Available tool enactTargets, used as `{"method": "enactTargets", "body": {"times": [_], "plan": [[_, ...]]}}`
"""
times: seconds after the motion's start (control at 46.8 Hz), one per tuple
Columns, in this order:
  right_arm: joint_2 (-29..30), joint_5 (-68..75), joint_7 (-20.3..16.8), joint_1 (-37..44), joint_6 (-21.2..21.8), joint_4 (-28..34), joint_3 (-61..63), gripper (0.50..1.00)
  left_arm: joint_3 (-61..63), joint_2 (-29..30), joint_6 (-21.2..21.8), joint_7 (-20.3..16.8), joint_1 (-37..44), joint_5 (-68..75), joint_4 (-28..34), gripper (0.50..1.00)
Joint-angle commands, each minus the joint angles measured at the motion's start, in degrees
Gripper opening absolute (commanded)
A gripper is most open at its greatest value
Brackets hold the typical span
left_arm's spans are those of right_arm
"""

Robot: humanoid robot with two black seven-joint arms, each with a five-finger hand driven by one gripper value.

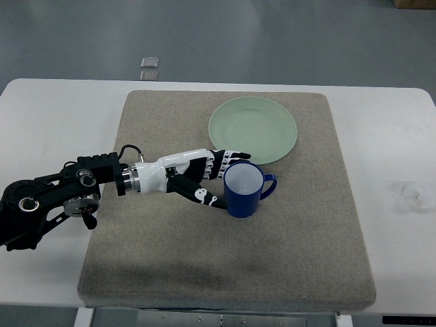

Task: Place cup left of plate with left hand
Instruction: 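Reach the left hand forward and wrap fingers around the blue mug, then close the left hand fingers firmly around the mug body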

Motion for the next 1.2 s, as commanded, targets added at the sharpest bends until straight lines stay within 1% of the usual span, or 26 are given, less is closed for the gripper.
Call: {"method": "enactTargets", "body": {"times": [0.0, 0.192, 0.449, 0.961, 1.175], "plan": [[0.0, 0.0, 0.0, 0.0, 0.0, 0.0, 0.0, 0.932, 0.0, -0.8, 0.2, 0.0, 0.0, 0.1, 0.8, 0.996], [0.0, 0.0, 0.0, 0.0, 0.0, 0.0, 0.0, 0.932, 0.0, -2.0, 0.9, 0.1, 0.0, 0.2, 1.4, 0.996], [0.0, 0.0, 0.0, 0.0, 0.0, 0.0, 0.0, 0.932, -0.1, -4.2, 1.3, 0.1, -0.1, 0.3, 3.7, 0.996], [0.0, 0.0, 0.0, 0.0, 0.0, 0.0, 0.0, 0.932, -0.2, -5.5, 2.1, -0.1, -0.3, 0.3, 3.7, 0.996], [0.0, 0.0, 0.0, 0.0, 0.0, 0.0, 0.0, 0.932, -0.1, -5.8, 2.2, -0.1, -0.3, 0.3, 3.7, 0.986]]}}
